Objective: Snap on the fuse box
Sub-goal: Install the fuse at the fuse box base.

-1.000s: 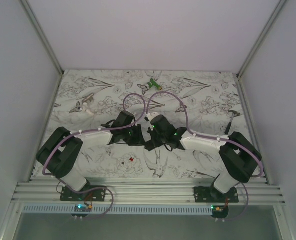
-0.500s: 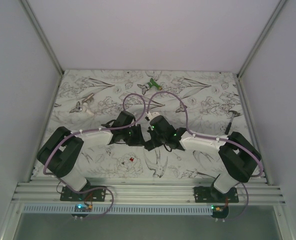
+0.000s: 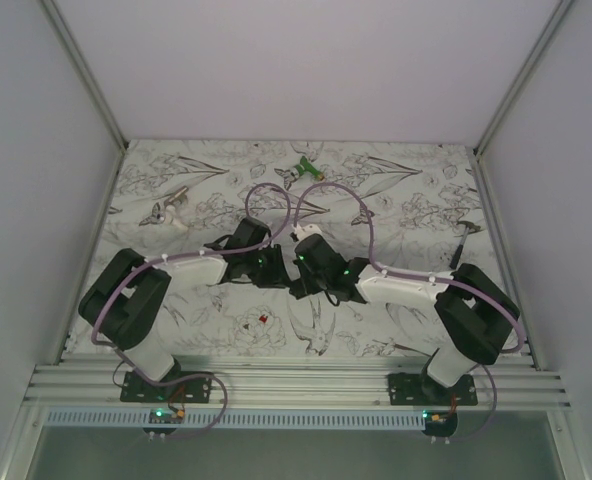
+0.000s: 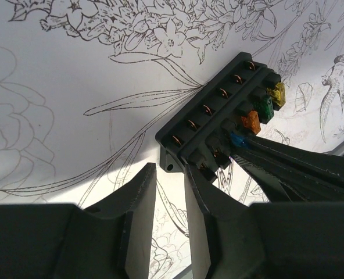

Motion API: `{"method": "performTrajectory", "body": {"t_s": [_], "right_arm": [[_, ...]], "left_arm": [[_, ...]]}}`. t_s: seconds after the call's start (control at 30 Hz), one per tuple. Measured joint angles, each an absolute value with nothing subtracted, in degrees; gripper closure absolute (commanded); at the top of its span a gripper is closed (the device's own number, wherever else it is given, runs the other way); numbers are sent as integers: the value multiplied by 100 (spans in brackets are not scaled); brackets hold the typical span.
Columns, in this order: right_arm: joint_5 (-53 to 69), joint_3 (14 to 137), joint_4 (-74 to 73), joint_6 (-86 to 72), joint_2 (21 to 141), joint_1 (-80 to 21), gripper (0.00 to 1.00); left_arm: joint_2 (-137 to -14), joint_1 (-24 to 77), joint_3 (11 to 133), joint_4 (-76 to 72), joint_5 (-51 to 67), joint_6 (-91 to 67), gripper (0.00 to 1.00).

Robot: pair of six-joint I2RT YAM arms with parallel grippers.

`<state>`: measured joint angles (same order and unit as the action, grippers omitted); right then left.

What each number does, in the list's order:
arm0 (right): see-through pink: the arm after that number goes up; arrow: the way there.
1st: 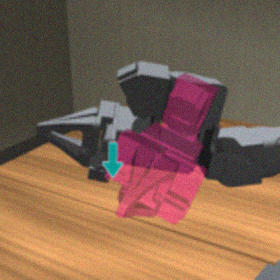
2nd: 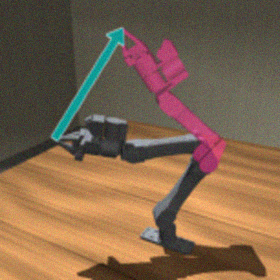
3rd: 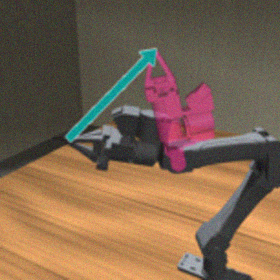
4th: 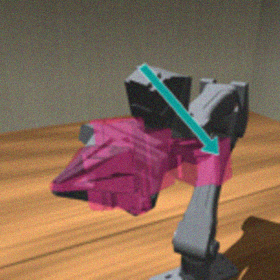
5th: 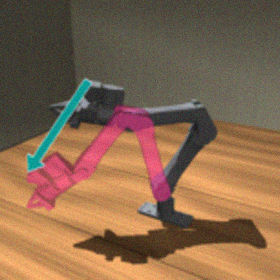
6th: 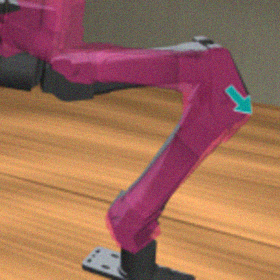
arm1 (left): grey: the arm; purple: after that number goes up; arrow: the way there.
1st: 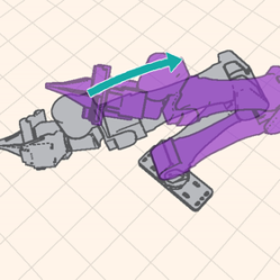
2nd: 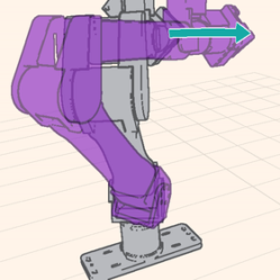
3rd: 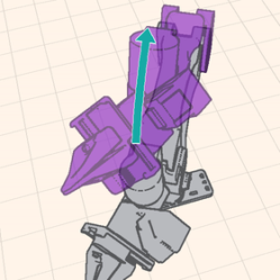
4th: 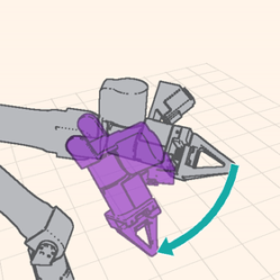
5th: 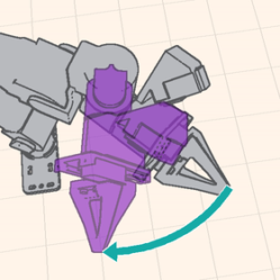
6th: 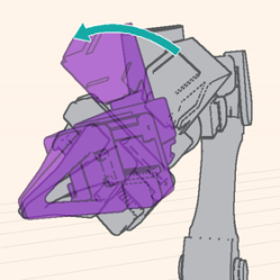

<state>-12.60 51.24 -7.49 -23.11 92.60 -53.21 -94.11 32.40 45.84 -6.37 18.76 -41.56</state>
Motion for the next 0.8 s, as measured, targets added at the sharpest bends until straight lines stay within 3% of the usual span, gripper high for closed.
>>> {"method": "performTrajectory", "body": {"t_s": [0.8], "right_arm": [[-1507,4915,-353,-2777,9240,-5321,100]], "left_arm": [[-9544,3175,4797,-414,1957,-4150,72]]}}
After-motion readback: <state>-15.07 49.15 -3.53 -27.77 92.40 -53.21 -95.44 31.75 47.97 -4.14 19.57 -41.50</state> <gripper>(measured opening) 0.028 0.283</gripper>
